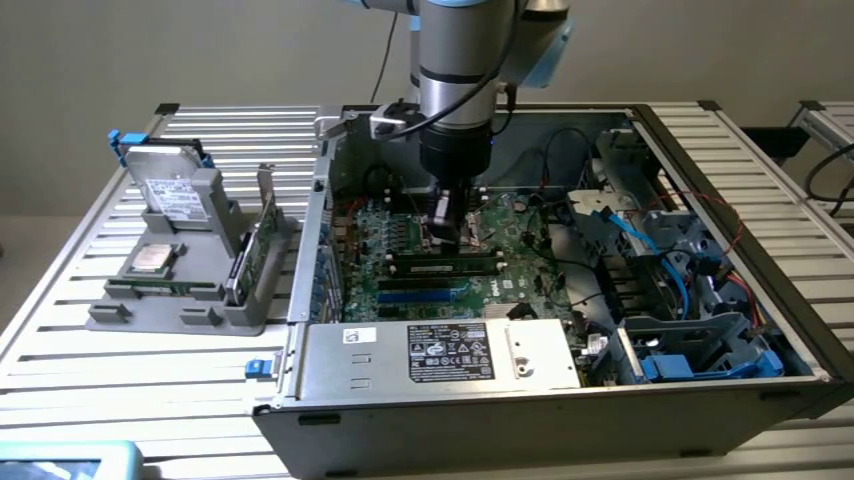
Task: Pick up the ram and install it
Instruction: 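Press down the ram until it locks into place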
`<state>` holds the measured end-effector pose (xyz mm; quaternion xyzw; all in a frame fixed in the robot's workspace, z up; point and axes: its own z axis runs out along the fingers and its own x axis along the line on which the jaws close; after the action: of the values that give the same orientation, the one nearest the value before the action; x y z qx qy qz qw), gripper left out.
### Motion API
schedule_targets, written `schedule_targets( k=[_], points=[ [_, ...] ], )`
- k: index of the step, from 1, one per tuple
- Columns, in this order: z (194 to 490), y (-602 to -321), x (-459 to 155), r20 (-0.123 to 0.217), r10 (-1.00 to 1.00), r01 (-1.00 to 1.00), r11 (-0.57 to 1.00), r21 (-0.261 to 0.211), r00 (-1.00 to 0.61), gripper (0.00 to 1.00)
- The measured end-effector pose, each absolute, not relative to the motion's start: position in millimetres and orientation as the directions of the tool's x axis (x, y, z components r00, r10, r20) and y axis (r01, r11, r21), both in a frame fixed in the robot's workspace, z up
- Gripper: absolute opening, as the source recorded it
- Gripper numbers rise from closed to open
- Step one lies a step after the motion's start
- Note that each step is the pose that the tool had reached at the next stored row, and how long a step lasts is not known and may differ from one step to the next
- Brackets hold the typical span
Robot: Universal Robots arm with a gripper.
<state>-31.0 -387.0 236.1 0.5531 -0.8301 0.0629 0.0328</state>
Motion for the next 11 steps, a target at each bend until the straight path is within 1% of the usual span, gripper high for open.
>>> schedule_targets(
  k=[11],
  points=[
    [236.2,-387.0,-31.0,0.115,-0.857,-0.865,0.494,-0.086,-0.501,0.11]
  ],
)
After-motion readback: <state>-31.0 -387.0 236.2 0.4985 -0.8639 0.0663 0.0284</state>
